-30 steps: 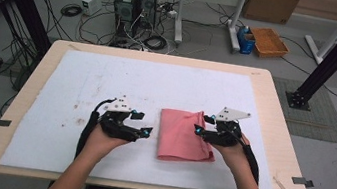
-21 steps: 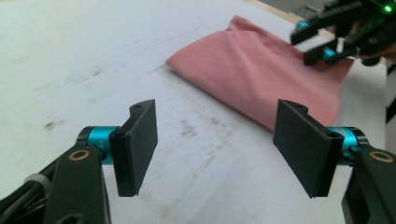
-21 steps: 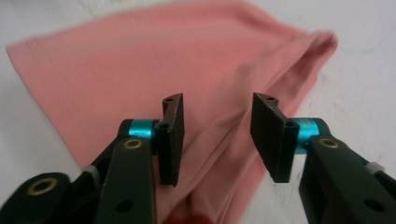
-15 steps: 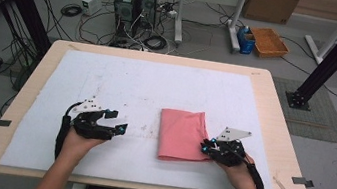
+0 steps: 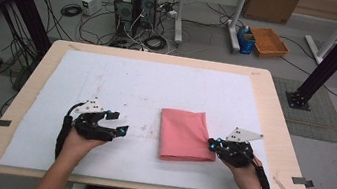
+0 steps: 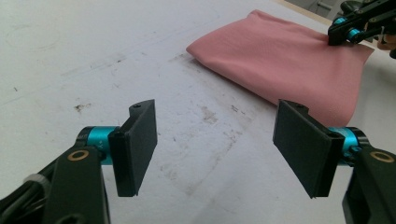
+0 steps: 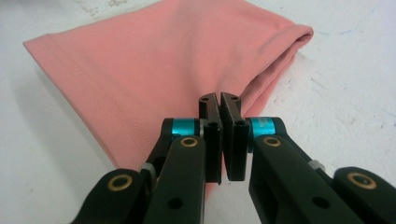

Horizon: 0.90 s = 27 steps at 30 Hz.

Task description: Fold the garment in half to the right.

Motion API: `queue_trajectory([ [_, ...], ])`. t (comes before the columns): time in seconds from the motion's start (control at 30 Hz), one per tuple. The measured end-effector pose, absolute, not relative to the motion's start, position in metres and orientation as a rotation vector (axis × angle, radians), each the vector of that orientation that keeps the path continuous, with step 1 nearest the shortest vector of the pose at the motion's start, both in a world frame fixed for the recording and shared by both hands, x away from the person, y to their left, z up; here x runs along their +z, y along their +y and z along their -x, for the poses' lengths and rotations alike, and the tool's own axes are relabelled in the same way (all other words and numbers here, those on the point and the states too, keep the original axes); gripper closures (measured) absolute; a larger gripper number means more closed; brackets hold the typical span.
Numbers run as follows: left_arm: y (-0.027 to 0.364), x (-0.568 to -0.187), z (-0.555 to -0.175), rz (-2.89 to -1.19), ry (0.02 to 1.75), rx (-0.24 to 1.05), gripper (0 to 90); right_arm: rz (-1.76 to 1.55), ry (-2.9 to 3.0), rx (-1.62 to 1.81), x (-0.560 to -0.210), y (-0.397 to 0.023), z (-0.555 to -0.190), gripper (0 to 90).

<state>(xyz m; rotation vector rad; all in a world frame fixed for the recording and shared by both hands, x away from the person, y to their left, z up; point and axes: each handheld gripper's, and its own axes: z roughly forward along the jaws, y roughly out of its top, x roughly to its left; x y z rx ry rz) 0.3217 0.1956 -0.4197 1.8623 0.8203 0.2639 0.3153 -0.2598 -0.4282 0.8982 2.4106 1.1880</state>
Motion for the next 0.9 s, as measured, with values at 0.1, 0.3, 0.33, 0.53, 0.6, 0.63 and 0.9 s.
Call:
queue_trajectory([
  [0.1, 0.195, -0.418, -0.321, -1.864, 0.816, 0.264, 30.7, -0.911, 2.442, 1.169, -0.435, -0.261, -0.316, 86.4],
  [0.3, 0.193, -0.418, -0.321, -1.873, 0.810, 0.256, 30.7, -0.958, 2.429, 1.165, -0.444, -0.264, -0.323, 64.2],
  [0.33, 0.193, -0.418, -0.320, -1.874, 0.811, 0.252, 30.7, -0.963, 2.415, 1.174, -0.442, -0.265, -0.324, 58.6],
  [0.53, 0.194, -0.417, -0.320, -1.871, 0.820, 0.263, 30.7, -0.983, 2.297, 1.228, -0.426, -0.267, -0.333, 51.7],
  [0.6, 0.195, -0.416, -0.320, -1.869, 0.821, 0.266, 30.7, -0.989, 2.268, 1.242, -0.422, -0.265, -0.338, 47.7],
  [0.63, 0.195, -0.416, -0.320, -1.869, 0.821, 0.267, 30.7, -0.997, 2.258, 1.247, -0.421, -0.263, -0.341, 46.5],
  [0.9, 0.199, -0.413, -0.323, -1.862, 0.822, 0.272, 30.7, -0.978, 2.213, 1.283, -0.417, -0.253, -0.347, 33.9],
])
